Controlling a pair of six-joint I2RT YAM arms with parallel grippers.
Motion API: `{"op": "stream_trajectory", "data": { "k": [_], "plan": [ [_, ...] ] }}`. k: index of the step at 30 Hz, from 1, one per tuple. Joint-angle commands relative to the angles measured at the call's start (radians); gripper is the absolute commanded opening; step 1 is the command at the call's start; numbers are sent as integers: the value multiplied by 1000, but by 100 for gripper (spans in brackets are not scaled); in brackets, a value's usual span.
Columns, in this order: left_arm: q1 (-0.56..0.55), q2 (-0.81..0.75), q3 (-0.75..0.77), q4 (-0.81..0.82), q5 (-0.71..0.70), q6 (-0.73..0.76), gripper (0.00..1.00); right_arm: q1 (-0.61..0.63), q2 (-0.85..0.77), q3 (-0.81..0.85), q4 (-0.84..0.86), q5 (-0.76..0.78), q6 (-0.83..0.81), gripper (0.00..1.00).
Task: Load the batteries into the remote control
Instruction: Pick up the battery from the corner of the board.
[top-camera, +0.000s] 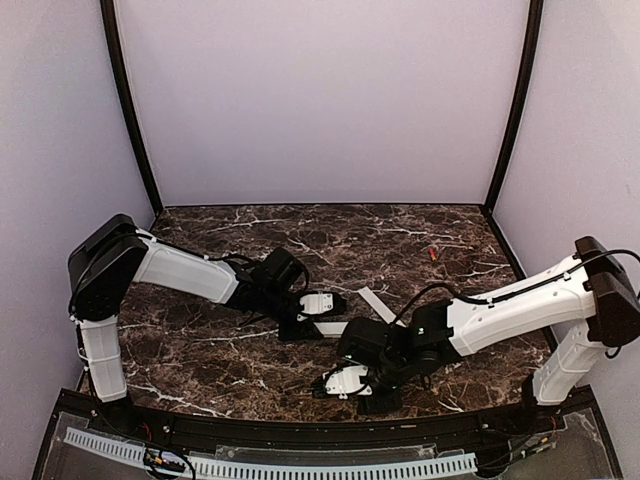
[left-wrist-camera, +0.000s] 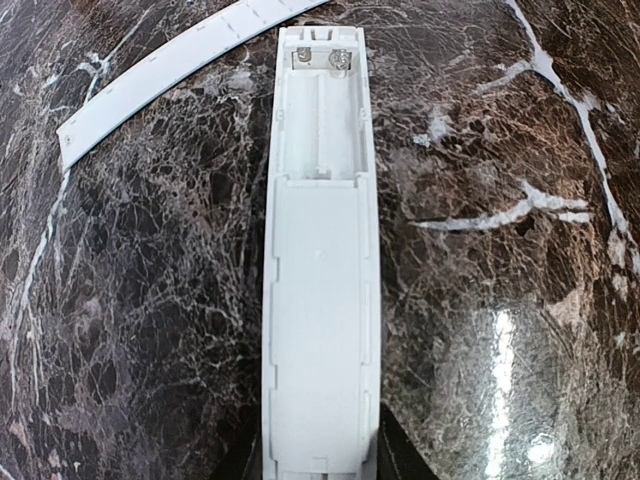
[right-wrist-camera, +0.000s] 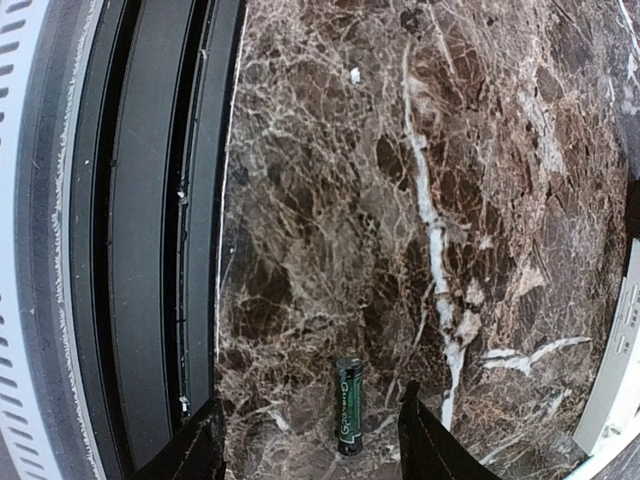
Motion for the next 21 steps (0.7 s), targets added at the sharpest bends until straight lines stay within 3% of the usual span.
{"op": "stream_trajectory", "data": {
  "k": [1, 10, 16, 21],
  "plan": [
    [10, 31, -4, -74, -60, 1, 20, -20, 21, -7, 48, 12, -8, 56],
    [9, 35, 0, -87, -45, 6, 20, -61, 120, 18, 39, -32, -15, 48],
    [9, 40, 5, -95, -42, 6, 20, -74, 147, 28, 5, -43, -6, 23],
    [9, 42, 7, -101, -37, 9, 20, -80, 132, 28, -32, -46, -5, 17]
  ]
}}
